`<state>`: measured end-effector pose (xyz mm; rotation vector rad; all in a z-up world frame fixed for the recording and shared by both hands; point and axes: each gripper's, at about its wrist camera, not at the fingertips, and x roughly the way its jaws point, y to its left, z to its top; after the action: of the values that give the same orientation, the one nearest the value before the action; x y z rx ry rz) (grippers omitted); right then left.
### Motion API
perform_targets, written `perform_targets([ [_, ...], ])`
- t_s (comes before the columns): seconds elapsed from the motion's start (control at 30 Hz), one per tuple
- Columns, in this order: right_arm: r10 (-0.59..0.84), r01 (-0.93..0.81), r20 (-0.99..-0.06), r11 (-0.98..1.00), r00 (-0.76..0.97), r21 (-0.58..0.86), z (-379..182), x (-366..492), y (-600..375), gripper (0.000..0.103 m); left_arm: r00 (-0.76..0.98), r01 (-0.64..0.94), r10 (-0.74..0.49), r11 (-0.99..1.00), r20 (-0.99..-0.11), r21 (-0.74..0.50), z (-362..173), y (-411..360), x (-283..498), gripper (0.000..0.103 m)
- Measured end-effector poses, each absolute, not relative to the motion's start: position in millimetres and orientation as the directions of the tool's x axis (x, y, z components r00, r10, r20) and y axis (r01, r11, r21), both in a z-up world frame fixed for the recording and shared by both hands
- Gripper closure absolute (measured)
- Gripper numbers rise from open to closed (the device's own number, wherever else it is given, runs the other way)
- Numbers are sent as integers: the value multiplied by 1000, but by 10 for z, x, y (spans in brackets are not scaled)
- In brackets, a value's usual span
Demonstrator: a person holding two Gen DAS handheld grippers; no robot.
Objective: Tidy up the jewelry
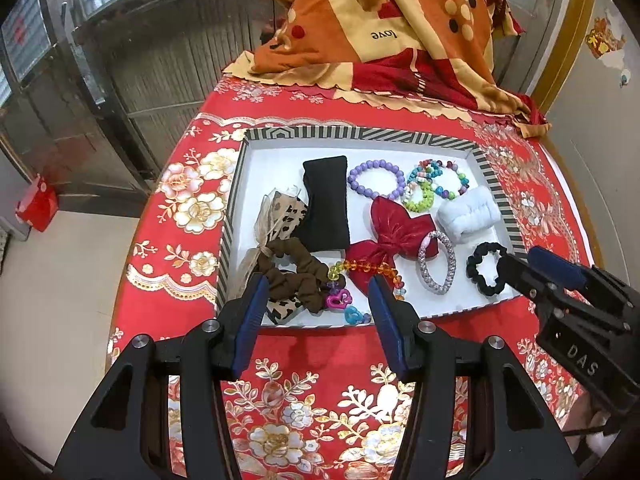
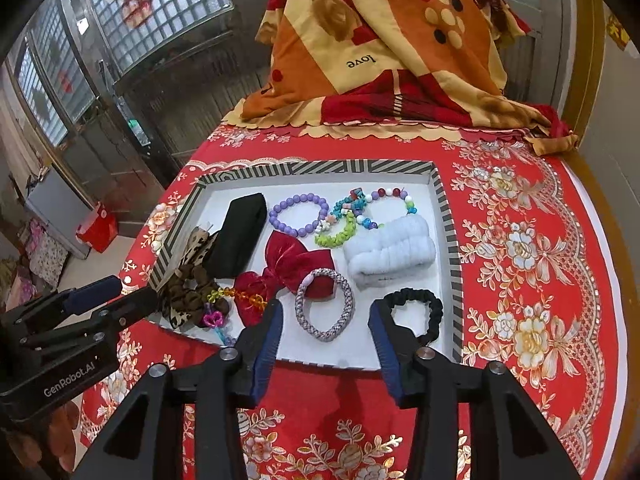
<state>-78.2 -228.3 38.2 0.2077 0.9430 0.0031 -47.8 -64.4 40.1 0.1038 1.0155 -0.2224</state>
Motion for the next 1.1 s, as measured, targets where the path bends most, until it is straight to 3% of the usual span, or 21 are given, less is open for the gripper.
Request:
perform_targets([
  [0.07, 95, 85, -801, 980, 591, 180, 399, -807, -2268, 53, 509, 230, -137, 973, -850, -19, 410, -641, -495, 51],
  [1.1, 91, 76, -806, 983, 585, 166, 469, -891, -2209, 51, 521, 224, -133, 974, -843, -16, 471, -644, -539, 51],
])
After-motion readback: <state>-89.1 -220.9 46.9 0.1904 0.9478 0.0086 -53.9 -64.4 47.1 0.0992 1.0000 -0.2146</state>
